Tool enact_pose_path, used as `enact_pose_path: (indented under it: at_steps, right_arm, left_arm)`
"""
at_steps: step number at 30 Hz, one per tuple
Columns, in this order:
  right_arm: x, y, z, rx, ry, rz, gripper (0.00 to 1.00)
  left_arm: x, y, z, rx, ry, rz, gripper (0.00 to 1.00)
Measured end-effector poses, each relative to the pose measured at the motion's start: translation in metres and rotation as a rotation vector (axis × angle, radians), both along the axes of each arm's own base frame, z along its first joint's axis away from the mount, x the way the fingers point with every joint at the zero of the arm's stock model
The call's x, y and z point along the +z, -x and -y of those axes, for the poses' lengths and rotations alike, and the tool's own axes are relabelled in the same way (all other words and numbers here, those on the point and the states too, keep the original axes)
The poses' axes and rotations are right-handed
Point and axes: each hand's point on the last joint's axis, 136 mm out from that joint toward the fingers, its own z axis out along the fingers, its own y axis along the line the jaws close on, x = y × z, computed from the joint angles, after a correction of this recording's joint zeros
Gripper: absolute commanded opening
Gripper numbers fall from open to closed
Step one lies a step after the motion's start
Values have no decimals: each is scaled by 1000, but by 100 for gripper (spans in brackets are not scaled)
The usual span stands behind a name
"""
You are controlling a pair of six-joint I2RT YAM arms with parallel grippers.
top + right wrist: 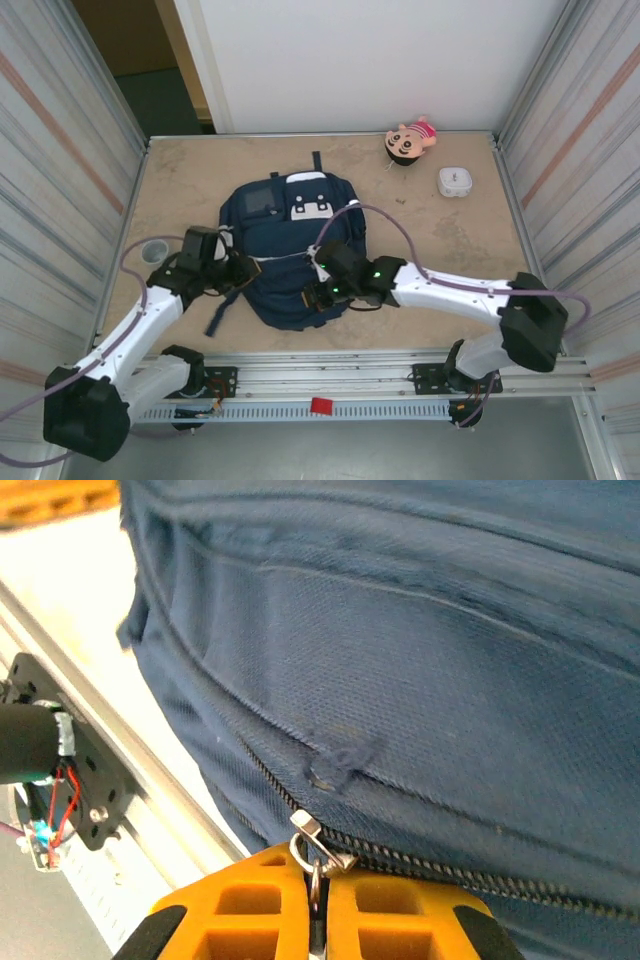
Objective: Pack books, pencil case, and school supplies into a backpack
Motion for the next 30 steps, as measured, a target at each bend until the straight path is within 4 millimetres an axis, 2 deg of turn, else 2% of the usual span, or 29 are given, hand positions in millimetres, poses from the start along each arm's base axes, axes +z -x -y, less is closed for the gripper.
enact_pose_path:
  at_steps: [2,4,8,12,16,19,23,28,30]
  right_arm:
    - [1,-1,-20,20,2,3,0]
    - [2,-3,-33,30,-1,3,0]
    - [4,-4,-42,40,2,-4,0]
    - [7,-5,-44,42,-1,-6,0]
    - [5,-2,-48,56,-3,-22,0]
    - [2,-1,-48,62,0,-31,0]
    - [2,0,-49,66,-1,-38,0]
    - [1,0,-48,66,1,-37,0]
    - [-1,-2,-45,62,6,-38,0]
  left_arm:
    - [-1,-9,-13,10,-34,-4,31]
    - [-1,-15,-20,30,-47,-4,41]
    - [11,-14,-21,72,-6,18,57]
    - [25,5,-19,134,90,62,60]
    - [14,35,-5,152,188,8,61]
    - [5,47,7,147,216,-36,61]
    - [1,45,18,159,238,-58,53]
    - [-10,33,19,196,219,-85,16]
    - [-12,31,19,191,199,-87,7]
